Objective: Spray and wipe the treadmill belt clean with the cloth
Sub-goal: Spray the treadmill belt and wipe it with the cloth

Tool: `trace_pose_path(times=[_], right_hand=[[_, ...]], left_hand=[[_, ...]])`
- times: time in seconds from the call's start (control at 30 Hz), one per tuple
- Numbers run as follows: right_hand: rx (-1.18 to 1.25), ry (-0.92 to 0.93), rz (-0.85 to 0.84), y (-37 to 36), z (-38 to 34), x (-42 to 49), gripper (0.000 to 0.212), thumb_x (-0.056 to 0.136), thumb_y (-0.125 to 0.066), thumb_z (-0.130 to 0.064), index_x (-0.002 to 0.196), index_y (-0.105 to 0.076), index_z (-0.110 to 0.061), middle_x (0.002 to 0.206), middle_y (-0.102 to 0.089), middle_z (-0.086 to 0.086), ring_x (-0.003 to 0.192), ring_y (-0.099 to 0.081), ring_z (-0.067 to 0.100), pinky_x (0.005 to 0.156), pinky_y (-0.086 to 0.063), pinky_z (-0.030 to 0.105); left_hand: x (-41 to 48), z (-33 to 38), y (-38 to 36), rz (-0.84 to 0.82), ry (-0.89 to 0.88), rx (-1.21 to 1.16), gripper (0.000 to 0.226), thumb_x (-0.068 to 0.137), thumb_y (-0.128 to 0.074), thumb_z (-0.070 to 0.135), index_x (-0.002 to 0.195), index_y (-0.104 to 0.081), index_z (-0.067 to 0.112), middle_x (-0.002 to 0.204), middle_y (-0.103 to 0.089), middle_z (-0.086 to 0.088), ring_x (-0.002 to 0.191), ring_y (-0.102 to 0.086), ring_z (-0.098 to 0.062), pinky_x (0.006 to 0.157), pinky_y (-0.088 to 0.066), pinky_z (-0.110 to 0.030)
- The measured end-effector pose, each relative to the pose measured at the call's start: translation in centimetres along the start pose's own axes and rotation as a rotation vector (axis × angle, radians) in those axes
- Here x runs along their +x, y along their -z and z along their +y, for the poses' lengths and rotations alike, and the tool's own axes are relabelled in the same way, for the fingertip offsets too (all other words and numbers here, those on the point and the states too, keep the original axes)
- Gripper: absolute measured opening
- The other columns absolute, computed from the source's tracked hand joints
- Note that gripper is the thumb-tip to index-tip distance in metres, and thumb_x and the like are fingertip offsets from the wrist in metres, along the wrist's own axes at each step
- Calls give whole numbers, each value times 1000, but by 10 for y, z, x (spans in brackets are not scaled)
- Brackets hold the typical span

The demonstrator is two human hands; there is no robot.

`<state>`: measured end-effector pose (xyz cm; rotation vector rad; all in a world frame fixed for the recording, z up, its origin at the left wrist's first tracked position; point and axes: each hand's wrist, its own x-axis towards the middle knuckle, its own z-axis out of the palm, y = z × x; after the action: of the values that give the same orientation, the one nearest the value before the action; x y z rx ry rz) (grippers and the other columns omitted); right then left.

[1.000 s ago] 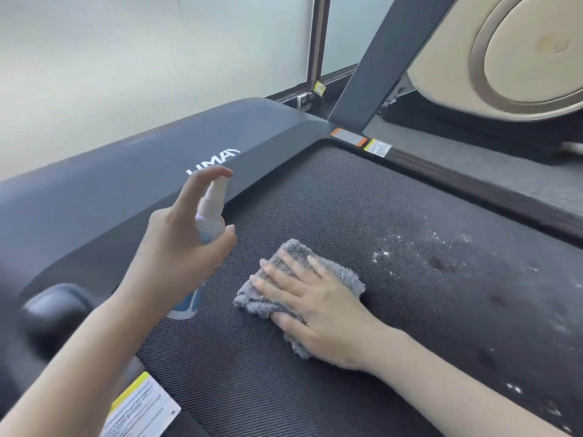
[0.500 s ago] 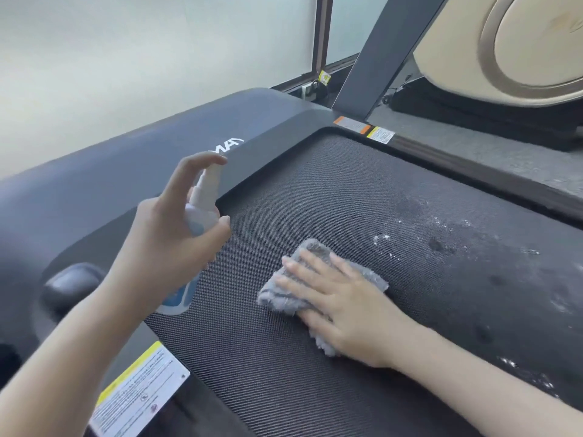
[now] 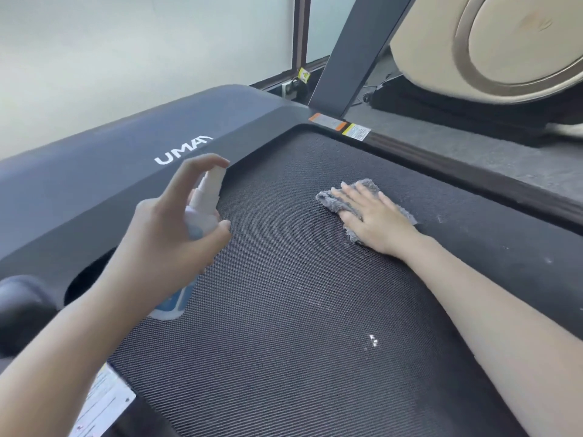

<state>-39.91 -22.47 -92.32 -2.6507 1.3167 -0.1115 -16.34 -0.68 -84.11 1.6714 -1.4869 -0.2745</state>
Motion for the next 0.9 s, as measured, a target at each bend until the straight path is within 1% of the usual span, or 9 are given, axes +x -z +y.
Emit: trace_pose_path(times=[0.13,0.3,0.37,0.47,0.57,0.63,0.8,0.87,0.9], right_hand=[[-16,-108,-9,5,26,21,50,100,-19,-46,148,-6,-42,157,2,-17,144,6,4,118,4,38],[2,-231,18,16,57,36,50,101,-20,-44,149,-7,-37,158,0,-13,145,5,6,118,4,38],[1,-291,22,18,71,42,50,101,-20,-45,149,-7,-37,158,-1,-13,145,4,7,118,3,38],[2,-378,45,21,91,47,51,101,-19,-46,149,-7,-35,158,-1,-12,145,2,7,118,3,38],[-25,-379,60,20,98,49,51,101,-20,-46,149,-7,-36,158,-2,-13,145,1,5,117,2,38],[0,-381,41,21,96,48,50,101,-21,-43,149,-7,-36,158,-1,-13,145,2,6,117,3,37],[20,-372,-2,22,80,37,48,102,-20,-42,148,-7,-41,157,3,-14,145,6,8,117,6,38],[5,-342,-10,17,69,29,48,102,-19,-43,147,-7,-42,157,3,-15,145,6,8,117,6,39],[0,-323,-12,14,62,24,48,101,-19,-43,147,-6,-43,157,3,-15,145,7,8,117,6,39]], left_hand=[[4,3,-8,-8,5,-7,58,81,-66,9,120,-44,46,64,-64,-22,51,-61,-35,64,-58,-46],[8,6,-16,5,-14,8,59,78,-67,12,119,-46,49,66,-65,-8,49,-60,-29,59,-58,-48],[9,4,-19,18,-22,0,61,77,-69,11,118,-47,50,68,-66,0,48,-61,-22,58,-57,-48],[10,2,-25,42,-52,-18,64,75,-71,8,116,-49,52,73,-67,6,47,-60,-13,57,-58,-42],[11,0,-28,36,-71,1,65,74,-73,10,116,-48,54,73,-67,8,46,-61,-11,47,-54,-32],[13,-2,-29,16,-80,13,66,74,-73,11,117,-48,54,74,-67,8,48,-62,-13,46,-54,-31],[10,0,-22,-8,-78,-17,62,75,-70,15,117,-46,54,73,-66,4,49,-61,-16,51,-55,-34],[7,1,-18,-25,-61,-45,55,79,-70,22,118,-46,53,67,-65,-3,49,-60,-25,55,-57,-40],[6,2,-16,-40,-51,-52,53,79,-68,26,118,-45,54,65,-63,-10,49,-59,-31,55,-57,-44]])
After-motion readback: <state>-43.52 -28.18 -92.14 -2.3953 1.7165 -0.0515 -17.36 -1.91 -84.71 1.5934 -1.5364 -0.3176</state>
